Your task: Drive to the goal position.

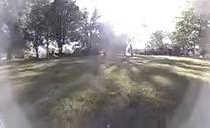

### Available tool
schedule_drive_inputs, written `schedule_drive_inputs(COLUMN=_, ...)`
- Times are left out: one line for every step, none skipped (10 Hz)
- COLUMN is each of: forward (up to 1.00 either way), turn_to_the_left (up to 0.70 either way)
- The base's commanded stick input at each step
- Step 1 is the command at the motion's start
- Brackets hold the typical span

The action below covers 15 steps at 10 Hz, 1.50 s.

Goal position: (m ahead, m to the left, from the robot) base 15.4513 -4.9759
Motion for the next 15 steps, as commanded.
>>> schedule_drive_inputs(forward=0.58, turn_to_the_left=0.00)
schedule_drive_inputs(forward=0.98, turn_to_the_left=0.00)
schedule_drive_inputs(forward=1.00, turn_to_the_left=0.00)
schedule_drive_inputs(forward=1.00, turn_to_the_left=0.00)
schedule_drive_inputs(forward=1.00, turn_to_the_left=0.00)
schedule_drive_inputs(forward=1.00, turn_to_the_left=0.00)
schedule_drive_inputs(forward=1.00, turn_to_the_left=0.00)
schedule_drive_inputs(forward=1.00, turn_to_the_left=0.00)
schedule_drive_inputs(forward=1.00, turn_to_the_left=0.00)
schedule_drive_inputs(forward=1.00, turn_to_the_left=0.00)
schedule_drive_inputs(forward=1.00, turn_to_the_left=0.00)
schedule_drive_inputs(forward=1.00, turn_to_the_left=0.00)
schedule_drive_inputs(forward=1.00, turn_to_the_left=0.00)
schedule_drive_inputs(forward=1.00, turn_to_the_left=0.00)
schedule_drive_inputs(forward=1.00, turn_to_the_left=0.00)
